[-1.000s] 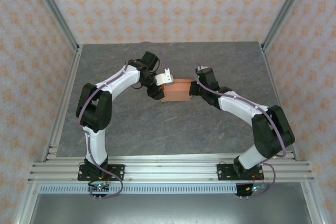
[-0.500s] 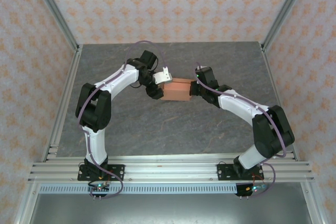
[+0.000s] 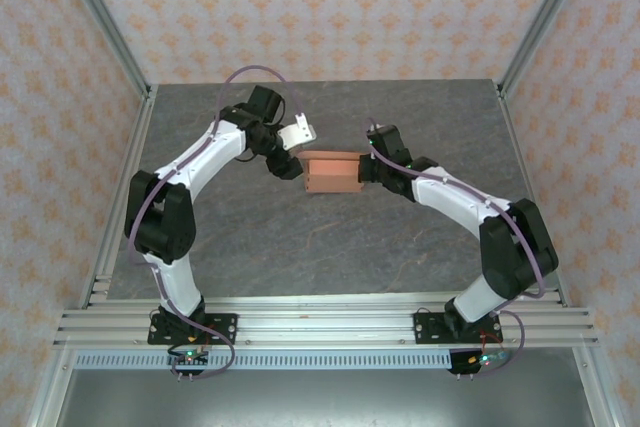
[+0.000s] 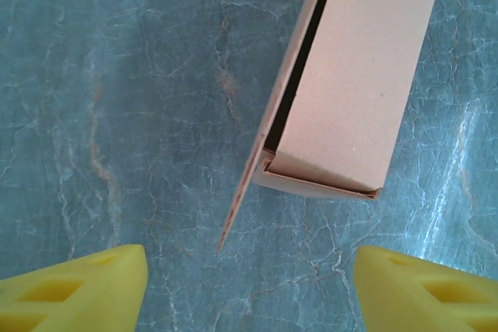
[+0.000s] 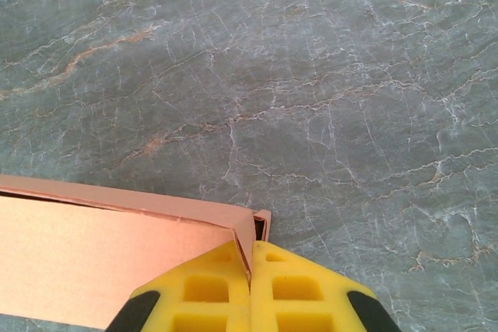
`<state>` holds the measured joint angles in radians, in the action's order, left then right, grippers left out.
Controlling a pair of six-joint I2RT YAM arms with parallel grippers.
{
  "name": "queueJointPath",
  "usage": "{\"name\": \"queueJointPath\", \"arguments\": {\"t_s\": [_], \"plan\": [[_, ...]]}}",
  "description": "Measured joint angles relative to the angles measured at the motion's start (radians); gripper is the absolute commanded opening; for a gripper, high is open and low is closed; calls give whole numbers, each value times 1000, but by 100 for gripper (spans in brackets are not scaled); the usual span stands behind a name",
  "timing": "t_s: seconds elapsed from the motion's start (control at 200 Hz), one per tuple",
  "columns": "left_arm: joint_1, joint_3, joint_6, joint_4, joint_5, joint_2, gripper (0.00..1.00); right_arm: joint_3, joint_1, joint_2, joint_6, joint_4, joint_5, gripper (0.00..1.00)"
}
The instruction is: Fold the paper box
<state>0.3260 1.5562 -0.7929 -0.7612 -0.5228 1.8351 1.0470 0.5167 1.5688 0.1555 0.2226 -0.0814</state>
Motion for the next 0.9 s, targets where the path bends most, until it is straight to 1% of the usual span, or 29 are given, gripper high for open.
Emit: {"name": "queueJointPath", "arguments": {"t_s": [0.175,0.43,0.681,0.901], "plan": [[-1,4,33,5,-8,1,46,12,1,10,0,6,6,0],[-1,47,45,6,-19,44,34,19,6,16,0,6,8,0],[0,92,56,-2,-19,84,15,23,6,18,0,10,8,0],[5,93,76,-6,-18,85,2,29,14,22,0,13,18,0]]}}
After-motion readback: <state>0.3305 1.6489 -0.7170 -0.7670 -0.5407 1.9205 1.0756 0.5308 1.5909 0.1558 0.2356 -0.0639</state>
